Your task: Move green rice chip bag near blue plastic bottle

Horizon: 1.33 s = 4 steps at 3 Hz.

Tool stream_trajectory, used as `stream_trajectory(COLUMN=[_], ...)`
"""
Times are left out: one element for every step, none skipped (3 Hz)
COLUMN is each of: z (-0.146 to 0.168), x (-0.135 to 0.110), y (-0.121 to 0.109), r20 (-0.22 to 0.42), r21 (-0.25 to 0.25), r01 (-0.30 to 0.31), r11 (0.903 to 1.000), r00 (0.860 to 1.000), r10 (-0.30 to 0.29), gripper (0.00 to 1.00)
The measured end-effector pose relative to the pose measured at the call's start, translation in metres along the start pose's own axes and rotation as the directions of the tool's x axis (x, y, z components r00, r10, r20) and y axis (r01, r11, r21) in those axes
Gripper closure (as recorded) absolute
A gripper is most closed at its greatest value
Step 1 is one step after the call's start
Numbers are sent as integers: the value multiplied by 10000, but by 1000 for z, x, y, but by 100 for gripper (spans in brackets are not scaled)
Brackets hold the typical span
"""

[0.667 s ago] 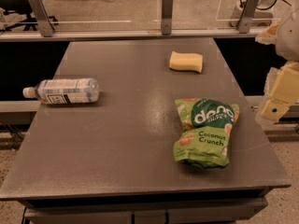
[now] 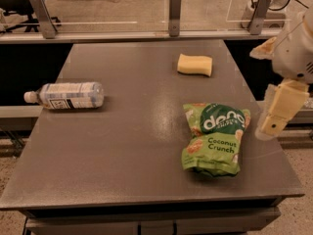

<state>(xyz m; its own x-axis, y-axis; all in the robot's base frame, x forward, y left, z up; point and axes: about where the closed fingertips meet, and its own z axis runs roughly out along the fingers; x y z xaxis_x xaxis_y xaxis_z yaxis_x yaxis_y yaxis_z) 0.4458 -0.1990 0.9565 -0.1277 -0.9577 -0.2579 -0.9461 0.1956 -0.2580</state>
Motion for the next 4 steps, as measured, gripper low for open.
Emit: stream_trajectory(z=[53,84,101,99], x=[-15,-27,-31,-32], y=[17,41,63,63], r20=[1619,2511,3080,3097], r21=[-646,-829,-702,-444], r01=[1097,2581,4072,4763], r11=[9919,9626,9106,8782], r00=[9819,9401,8771,8423], r10=[-981,-2304,-3685,-4412], gripper=[0,0,0,19])
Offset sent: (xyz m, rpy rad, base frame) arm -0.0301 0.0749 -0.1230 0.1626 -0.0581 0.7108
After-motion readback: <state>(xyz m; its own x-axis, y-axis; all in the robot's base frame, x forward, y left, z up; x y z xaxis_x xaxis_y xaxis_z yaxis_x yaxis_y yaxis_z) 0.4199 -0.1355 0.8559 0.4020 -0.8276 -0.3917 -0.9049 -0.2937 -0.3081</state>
